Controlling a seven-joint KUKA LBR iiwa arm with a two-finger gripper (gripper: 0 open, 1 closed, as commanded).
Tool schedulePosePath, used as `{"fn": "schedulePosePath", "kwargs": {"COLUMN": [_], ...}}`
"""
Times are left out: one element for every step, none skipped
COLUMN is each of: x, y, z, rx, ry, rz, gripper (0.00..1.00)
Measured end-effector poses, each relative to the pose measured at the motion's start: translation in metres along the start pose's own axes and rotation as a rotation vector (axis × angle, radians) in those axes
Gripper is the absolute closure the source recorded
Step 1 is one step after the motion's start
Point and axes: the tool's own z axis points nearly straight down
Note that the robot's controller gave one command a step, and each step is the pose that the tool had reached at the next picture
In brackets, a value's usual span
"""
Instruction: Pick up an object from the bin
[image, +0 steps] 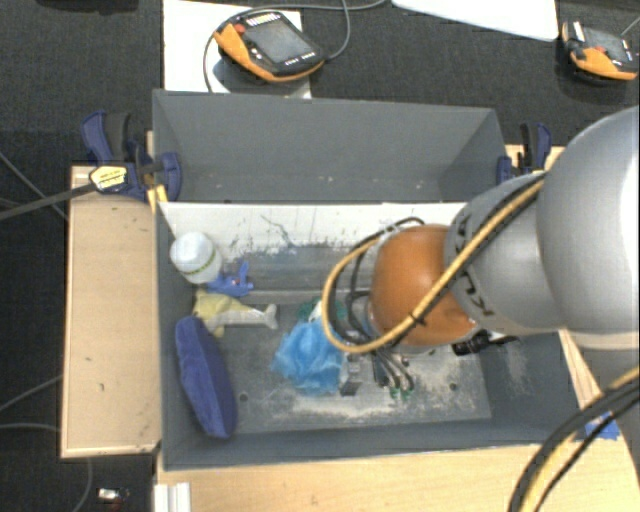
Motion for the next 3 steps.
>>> {"fn": "schedulePosePath", "kwargs": {"x": [-0.016, -0.022, -0.017], "y": [0.058, 0.113, 0.15], "z": [0.0, 0.0, 0.001], "rx": [0.0, -0.002, 0.003], "ry": [0.0, 0.0, -0.004], "rz": [0.05, 0.056, -0.081], "gripper": [1.0, 1.0, 1.0]}}
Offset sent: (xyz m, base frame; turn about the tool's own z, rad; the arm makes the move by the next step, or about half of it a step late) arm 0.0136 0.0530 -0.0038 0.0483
